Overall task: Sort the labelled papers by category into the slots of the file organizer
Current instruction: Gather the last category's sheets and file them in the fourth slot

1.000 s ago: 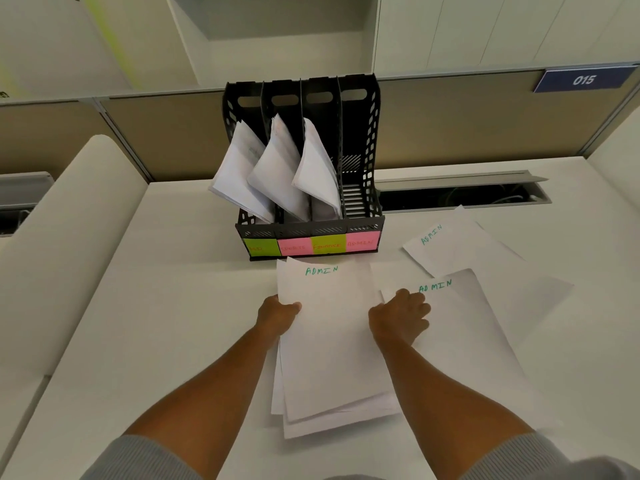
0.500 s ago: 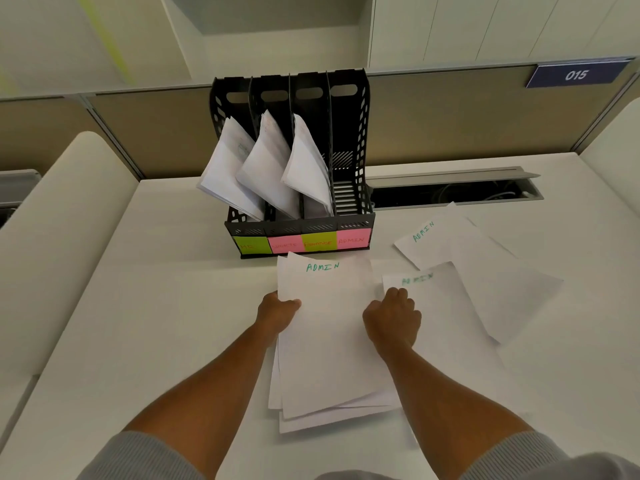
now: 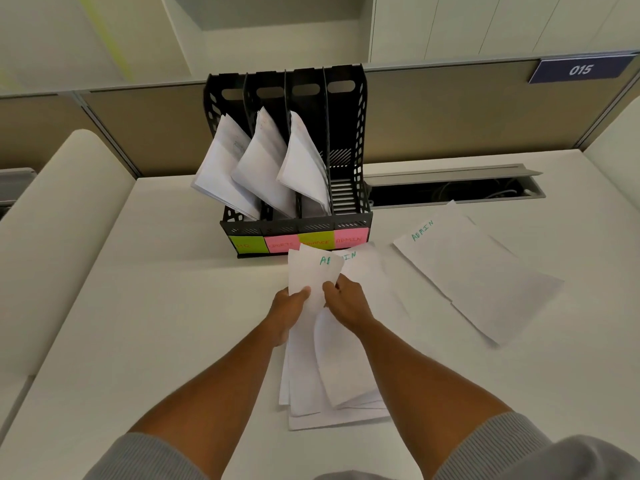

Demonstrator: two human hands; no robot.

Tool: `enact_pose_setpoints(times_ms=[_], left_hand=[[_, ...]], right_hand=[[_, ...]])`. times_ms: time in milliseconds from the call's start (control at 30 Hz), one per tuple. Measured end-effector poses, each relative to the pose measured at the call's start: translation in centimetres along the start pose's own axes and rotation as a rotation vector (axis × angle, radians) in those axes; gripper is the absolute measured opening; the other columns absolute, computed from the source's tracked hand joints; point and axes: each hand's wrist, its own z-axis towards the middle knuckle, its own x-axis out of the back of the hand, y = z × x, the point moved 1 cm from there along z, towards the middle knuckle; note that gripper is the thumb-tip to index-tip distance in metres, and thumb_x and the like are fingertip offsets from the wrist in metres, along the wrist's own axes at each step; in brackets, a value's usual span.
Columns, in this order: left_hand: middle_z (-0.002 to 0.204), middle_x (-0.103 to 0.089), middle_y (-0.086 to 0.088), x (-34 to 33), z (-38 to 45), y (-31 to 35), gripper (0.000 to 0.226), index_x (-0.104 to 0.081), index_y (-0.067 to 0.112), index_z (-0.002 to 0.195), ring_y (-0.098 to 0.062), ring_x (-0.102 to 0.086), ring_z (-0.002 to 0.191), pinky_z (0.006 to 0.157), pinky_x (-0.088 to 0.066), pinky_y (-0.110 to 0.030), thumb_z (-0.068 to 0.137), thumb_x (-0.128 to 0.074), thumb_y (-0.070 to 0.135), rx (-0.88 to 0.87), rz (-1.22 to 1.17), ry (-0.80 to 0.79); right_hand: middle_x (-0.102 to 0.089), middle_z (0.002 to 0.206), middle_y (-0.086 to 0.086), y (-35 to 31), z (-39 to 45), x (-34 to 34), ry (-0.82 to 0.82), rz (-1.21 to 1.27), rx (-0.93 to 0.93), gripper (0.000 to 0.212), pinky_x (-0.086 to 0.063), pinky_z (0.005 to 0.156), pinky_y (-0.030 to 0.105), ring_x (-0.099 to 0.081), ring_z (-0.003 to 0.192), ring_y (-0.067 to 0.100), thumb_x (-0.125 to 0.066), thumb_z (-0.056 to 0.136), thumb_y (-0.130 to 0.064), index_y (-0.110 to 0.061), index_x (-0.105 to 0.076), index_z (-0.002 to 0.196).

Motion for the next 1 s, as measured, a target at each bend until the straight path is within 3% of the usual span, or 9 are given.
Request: enact_pose_setpoints(times_ms=[100, 167, 267, 367, 433, 567, 767, 1000], left_hand=[[0.129, -0.055, 0.004, -0.5, 0.2, 0.3, 0.068, -0.042, 0.032, 0.14, -0.022, -0.054, 0.118, 0.102, -0.041, -0.044, 0.086, -0.038, 0.072, -0.003, 0.029, -0.08], [0.134, -0.049, 0.004, -0.8, 0.3, 0.3, 0.083, -0.041, 0.031, 0.142, -0.02, -0.044, 0.127, 0.11, -0.033, -0.046, 0.075, -0.042, 0.079, -0.029, 0.053, -0.104], [0.118, -0.063, 0.004, -0.9, 0.6, -0.2, 0.06, -0.057, 0.022, 0.125, -0.02, -0.057, 0.111, 0.088, -0.047, -0.035, 0.079, -0.067, 0.058, -0.07, 0.109, -0.07], [0.117, -0.067, -0.008, -1.2, 1.1, -0.6, 0.048, -0.059, 0.009, 0.125, -0.026, -0.064, 0.102, 0.083, -0.052, -0.032, 0.084, -0.074, 0.028, -0.037, 0.13, -0.036], [0.114, -0.066, -0.007, -1.8, 1.3, -0.6, 0.045, -0.058, 0.008, 0.125, -0.024, -0.064, 0.099, 0.081, -0.051, -0.03, 0.085, -0.072, 0.024, -0.03, 0.161, -0.056], [0.11, -0.066, -0.006, -3.0, 1.6, -0.3, 0.042, -0.059, 0.009, 0.124, -0.022, -0.064, 0.095, 0.078, -0.049, -0.029, 0.087, -0.071, 0.024, -0.024, 0.182, -0.092], [0.112, -0.068, -0.007, -3.5, 2.9, -0.4, 0.041, -0.06, 0.011, 0.123, -0.023, -0.066, 0.098, 0.083, -0.053, -0.033, 0.085, -0.072, 0.023, -0.017, 0.168, -0.084], [0.108, -0.07, -0.006, -4.3, 4.1, -0.4, 0.039, -0.063, 0.013, 0.118, -0.024, -0.067, 0.096, 0.089, -0.055, -0.039, 0.082, -0.074, 0.022, -0.033, 0.121, -0.051]], right_hand=[[-0.07, 0.1, 0.005, -0.3, 0.8, 0.0, -0.044, 0.138, -0.05, 0.026, -0.056, 0.08, 0.037, -0.066, 0.084, 0.019, -0.044, 0.091, -0.03, -0.011, -0.057, 0.103], [-0.071, 0.088, 0.003, -0.1, 1.2, 0.3, -0.023, 0.15, -0.076, 0.028, -0.053, 0.077, 0.034, -0.067, 0.079, 0.015, -0.044, 0.093, -0.037, -0.012, -0.057, 0.092], [-0.07, 0.085, 0.004, 0.4, 1.8, 1.8, 0.188, 0.052, -0.103, 0.038, -0.052, 0.075, 0.034, -0.067, 0.078, 0.018, -0.04, 0.095, -0.046, -0.012, -0.058, 0.089], [-0.065, 0.087, 0.007, 1.2, 2.1, 4.4, 0.438, -0.126, -0.17, 0.021, -0.048, 0.069, 0.033, -0.061, 0.079, 0.025, -0.045, 0.091, -0.031, -0.012, -0.052, 0.087], [-0.063, 0.09, 0.006, 1.8, 2.4, 6.0, 0.542, -0.206, -0.198, 0.011, -0.047, 0.07, 0.034, -0.058, 0.082, 0.026, -0.047, 0.087, -0.021, -0.012, -0.053, 0.088], [-0.053, 0.108, 0.008, 3.6, 2.9, 8.4, 0.648, -0.47, -0.31, 0.022, -0.04, 0.086, 0.043, -0.047, 0.106, 0.029, -0.053, 0.083, -0.018, -0.011, -0.055, 0.104], [-0.03, 0.144, 0.014, 7.8, 3.0, 11.0, 0.606, -0.736, -0.49, 0.047, -0.022, 0.106, 0.056, -0.016, 0.139, 0.035, -0.058, 0.077, -0.019, -0.008, -0.046, 0.121], [-0.014, 0.157, 0.015, 9.2, 3.9, 12.5, 0.497, -0.789, -0.506, 0.047, -0.008, 0.111, 0.063, 0.0, 0.145, 0.038, -0.047, 0.089, -0.02, -0.008, -0.039, 0.134]])
